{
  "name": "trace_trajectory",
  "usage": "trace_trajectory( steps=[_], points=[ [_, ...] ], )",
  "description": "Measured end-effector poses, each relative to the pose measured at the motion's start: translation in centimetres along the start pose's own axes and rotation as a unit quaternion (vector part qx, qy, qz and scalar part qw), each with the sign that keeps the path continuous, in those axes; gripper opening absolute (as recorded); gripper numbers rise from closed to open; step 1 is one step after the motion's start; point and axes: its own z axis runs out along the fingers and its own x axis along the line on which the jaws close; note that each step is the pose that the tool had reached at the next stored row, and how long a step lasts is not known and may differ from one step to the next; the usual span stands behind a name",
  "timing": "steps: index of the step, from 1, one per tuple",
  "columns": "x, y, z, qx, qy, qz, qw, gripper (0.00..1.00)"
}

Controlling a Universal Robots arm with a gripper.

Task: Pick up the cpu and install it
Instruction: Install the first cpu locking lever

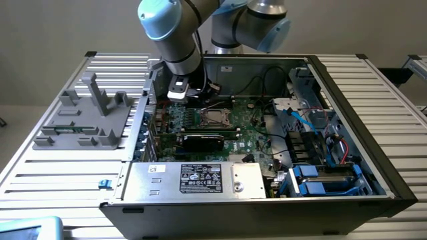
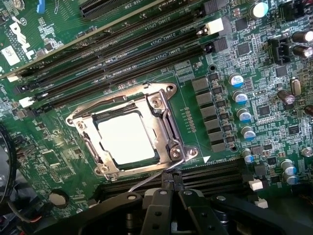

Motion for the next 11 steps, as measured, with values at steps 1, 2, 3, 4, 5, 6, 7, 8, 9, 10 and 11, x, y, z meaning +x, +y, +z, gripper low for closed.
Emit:
trace_trajectory(
  steps=[1, 2, 3, 4, 5, 6, 7, 8, 9, 10, 11],
  points=[
    [0.07, -0.02, 0.03, 0.0001, 0.0, 0.0, 1.0, 0.11],
    [0.13, -0.04, 0.04, 0.0, 0.0, 0.0, 1.0, 0.11],
    [0.18, -0.05, 0.06, 0.0001, 0.0, 0.0, 1.0, 0.11],
    [0.22, -0.07, 0.08, 0.0001, 0.0, 0.0, 1.0, 0.11],
    [0.26, -0.08, 0.09, 0.0001, 0.0001, 0.0, 1.0, 0.11],
    [0.28, -0.09, 0.1, 0.0, 0.0, 0.0, 1.0, 0.11],
    [0.29, -0.09, 0.11, 0.0001, 0.0001, 0.0, 1.0, 0.11],
    [0.29, -0.09, 0.12, 0.0001, 0.0001, 0.0, 1.0, 0.11],
    [0.29, -0.09, 0.11, 0.0, 0.0001, 0.0, 1.0, 0.11],
    [0.3, -0.09, 0.12, 0.0, 0.0, 0.0, 1.0, 0.11],
    [0.3, -0.09, 0.12, 0.0, 0.0, 0.0, 1.0, 0.11]
  ],
)
